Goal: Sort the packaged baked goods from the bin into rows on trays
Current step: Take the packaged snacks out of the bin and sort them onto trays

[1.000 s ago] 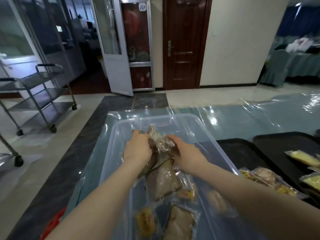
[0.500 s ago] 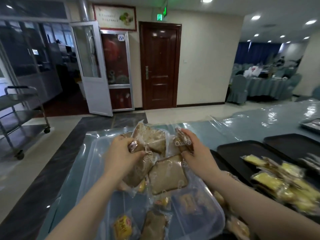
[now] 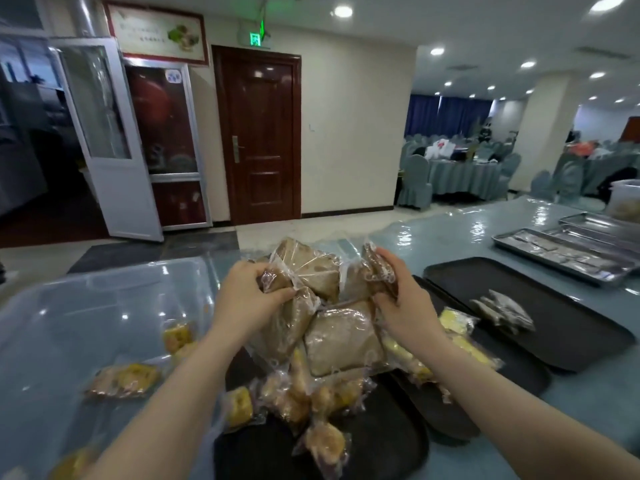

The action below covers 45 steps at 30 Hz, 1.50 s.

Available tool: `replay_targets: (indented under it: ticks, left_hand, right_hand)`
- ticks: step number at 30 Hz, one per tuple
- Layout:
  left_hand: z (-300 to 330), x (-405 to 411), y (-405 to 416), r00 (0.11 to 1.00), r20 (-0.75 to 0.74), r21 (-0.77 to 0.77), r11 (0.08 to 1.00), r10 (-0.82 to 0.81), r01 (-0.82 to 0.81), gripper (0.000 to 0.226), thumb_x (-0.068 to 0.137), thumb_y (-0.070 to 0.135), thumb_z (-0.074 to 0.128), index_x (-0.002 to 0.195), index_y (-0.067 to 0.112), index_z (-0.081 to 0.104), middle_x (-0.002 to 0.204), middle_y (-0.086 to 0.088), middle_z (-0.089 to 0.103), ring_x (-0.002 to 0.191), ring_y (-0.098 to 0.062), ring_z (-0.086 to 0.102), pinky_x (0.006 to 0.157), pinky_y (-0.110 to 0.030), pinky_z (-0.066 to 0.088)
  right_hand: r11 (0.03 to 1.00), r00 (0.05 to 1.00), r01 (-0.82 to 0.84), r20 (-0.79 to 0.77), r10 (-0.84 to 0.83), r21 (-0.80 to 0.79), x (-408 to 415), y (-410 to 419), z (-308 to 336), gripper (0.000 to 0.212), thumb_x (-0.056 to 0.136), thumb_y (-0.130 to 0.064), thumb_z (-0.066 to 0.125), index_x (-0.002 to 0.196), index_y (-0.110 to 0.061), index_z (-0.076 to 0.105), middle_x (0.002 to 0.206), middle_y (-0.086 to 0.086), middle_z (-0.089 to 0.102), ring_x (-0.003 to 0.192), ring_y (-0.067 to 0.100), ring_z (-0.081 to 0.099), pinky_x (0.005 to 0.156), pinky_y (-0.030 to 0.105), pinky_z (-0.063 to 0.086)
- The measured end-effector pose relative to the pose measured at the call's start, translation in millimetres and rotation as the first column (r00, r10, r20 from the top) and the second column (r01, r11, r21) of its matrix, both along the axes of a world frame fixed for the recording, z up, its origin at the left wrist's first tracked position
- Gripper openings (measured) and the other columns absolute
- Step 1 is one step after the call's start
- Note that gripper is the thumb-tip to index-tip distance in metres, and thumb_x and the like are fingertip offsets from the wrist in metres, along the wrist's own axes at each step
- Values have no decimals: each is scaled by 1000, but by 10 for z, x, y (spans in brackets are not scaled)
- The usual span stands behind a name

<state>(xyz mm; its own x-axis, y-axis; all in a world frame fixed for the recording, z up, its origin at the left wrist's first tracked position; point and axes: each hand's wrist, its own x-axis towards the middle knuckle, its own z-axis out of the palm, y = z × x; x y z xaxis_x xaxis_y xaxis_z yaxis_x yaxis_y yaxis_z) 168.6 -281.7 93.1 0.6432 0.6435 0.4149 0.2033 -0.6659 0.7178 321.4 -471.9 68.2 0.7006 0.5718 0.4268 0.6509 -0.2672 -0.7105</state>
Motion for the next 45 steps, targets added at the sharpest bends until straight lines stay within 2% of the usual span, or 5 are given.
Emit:
replay_targets:
  ticks: [7, 14, 18, 38, 45]
  left_hand:
    - [-315, 1048, -805, 999, 30, -161, 986, -42, 46, 13, 69, 32, 80, 74, 28, 68, 79, 6, 66, 73, -11, 62, 64, -31, 49]
    - [-656, 1995, -1057, 998, -49, -147, 989, -39, 32, 31, 68, 40, 81, 90, 28, 63, 95, 7, 53, 84, -12, 51, 72, -29, 38]
    - [-819, 2532, -1179, 994, -24, -192, 976, -110, 104, 27, 64, 36, 84, 70, 38, 57, 81, 18, 53, 71, 3, 48, 59, -18, 33]
    - [-1882, 5423, -2539, 965, -262, -329, 942, -21, -69, 40, 67, 37, 82, 98, 19, 65, 93, 6, 54, 87, -14, 53, 70, -27, 38]
    - [-2372, 6047, -2919, 918, -393, -294, 953, -52, -72, 36, 72, 37, 79, 90, 12, 62, 97, -5, 55, 86, -15, 52, 64, -23, 33]
  right_hand:
    - [995, 992, 96, -80, -95, 3, 1064, -991, -214, 72, 92, -6, 57, 132, -60, 29, 87, -25, 61, 71, -5, 62, 49, 11, 44]
    - [988, 977, 154, -150, -151, 8, 1862, -1406, -592, 75, 90, -3, 57, 132, -59, 32, 90, -39, 54, 85, -25, 51, 60, 1, 41]
    - [975, 957, 222, -194, -214, 21, 2242, -1639, -740, 74, 89, 0, 57, 133, -55, 35, 108, -33, 52, 90, -29, 47, 68, -4, 36]
    - [836, 715, 548, -508, -481, -22, 5393, -3003, -1949, 64, 90, -10, 53, 132, -55, 33, 103, -24, 57, 97, 9, 53, 87, 28, 37]
    - [872, 698, 481, -562, -444, -92, 6021, -3291, -2295, 69, 95, -34, 51, 146, -51, 8, 147, -3, 43, 129, 29, 45, 96, 31, 32]
